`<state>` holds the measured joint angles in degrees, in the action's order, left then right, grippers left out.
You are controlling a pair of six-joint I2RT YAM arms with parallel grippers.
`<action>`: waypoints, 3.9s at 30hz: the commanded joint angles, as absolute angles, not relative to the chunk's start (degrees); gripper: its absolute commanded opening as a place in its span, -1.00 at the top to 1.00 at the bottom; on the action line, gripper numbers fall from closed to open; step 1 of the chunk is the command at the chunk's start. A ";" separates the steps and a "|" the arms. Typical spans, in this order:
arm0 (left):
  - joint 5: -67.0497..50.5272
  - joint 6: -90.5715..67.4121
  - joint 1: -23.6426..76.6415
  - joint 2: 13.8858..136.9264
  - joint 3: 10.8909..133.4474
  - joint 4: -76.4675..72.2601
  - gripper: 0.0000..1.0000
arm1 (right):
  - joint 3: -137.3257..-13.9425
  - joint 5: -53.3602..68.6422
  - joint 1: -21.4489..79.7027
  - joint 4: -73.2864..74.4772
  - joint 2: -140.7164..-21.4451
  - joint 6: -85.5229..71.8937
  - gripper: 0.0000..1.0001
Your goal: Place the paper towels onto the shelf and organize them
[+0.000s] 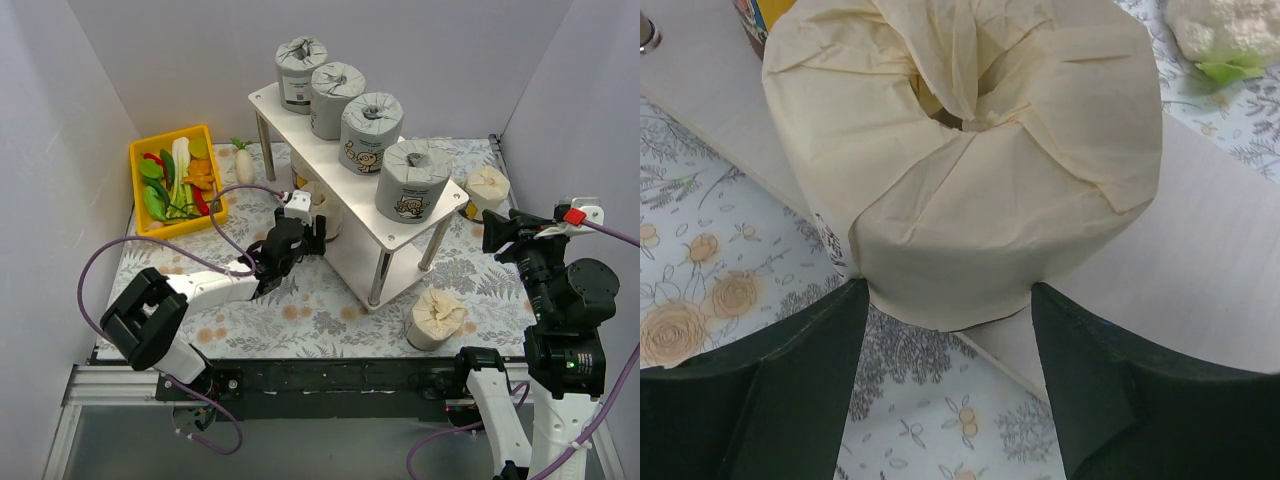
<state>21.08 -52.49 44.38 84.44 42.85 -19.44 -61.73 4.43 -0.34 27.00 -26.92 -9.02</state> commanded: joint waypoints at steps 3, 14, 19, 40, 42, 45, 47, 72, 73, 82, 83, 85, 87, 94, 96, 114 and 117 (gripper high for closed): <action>23.30 -48.61 44.03 89.03 45.79 -29.51 -0.31 | -63.37 3.17 -0.09 24.79 -26.89 -8.61 -0.14; 17.58 -44.56 43.95 93.51 47.19 -38.14 -0.36 | -62.93 3.34 -0.09 24.26 -27.51 -9.05 -0.13; 18.37 -44.30 43.68 95.36 49.04 -37.71 -0.36 | -62.84 3.34 -0.09 24.34 -27.86 -9.40 -0.13; 16.01 -49.21 43.42 82.72 47.64 -29.89 -0.57 | -68.12 -14.50 -0.09 50.78 -32.35 -21.71 -0.15; 13.63 -49.83 43.33 78.85 46.68 -26.29 -0.61 | -64.80 -13.46 -0.09 54.39 -30.69 -23.72 -0.16; 11.78 -50.89 43.33 74.38 45.45 -21.72 -0.70 | -60.83 -9.42 -0.09 57.91 -28.58 -26.89 -0.16; 10.90 -51.68 43.33 71.73 44.48 -18.92 -0.73 | -56.27 -5.39 -0.09 59.32 -27.34 -29.69 -0.16; -10.08 -65.81 43.33 49.49 41.75 10.11 -0.96 | -41.04 1.68 -0.09 64.07 -22.41 -27.78 -0.24; -10.98 -66.96 43.33 49.05 41.84 10.37 -0.96 | -41.31 1.23 -0.09 63.99 -22.59 -27.43 -0.29; -15.65 -76.19 43.24 49.04 41.22 14.41 -0.91 | -37.62 7.65 -0.09 59.86 -25.40 -22.42 -0.28; -14.86 -77.07 43.33 48.69 40.18 14.41 -0.88 | -36.75 8.17 -0.09 59.77 -25.75 -22.15 -0.27; -11.54 -77.52 43.68 48.08 38.42 13.80 -0.87 | -36.65 8.70 -0.09 59.59 -26.36 -21.88 -0.22; -10.81 -76.29 44.03 46.76 36.13 13.19 -0.90 | -36.39 9.14 -0.09 59.07 -27.07 -21.71 -0.21; -8.18 -76.38 44.03 46.93 36.56 15.99 -0.87 | -35.77 10.19 -0.09 57.83 -28.39 -21.45 0.00; -8.09 -76.46 44.03 46.85 36.56 16.35 -0.87 | -35.86 10.72 -0.09 57.66 -27.95 -21.27 0.03; -15.72 -81.20 44.73 46.41 39.03 21.19 -0.82 | -35.16 26.98 -0.09 61.17 -25.32 -22.32 0.35; -14.34 -85.07 47.54 45.62 37.45 18.64 -0.77 | -34.81 27.68 -0.09 61.08 -23.56 -23.55 0.35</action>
<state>-11.60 -80.90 44.91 47.33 38.92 20.45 -35.16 23.00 -0.30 62.02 -25.71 -20.93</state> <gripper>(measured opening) 0.897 0.414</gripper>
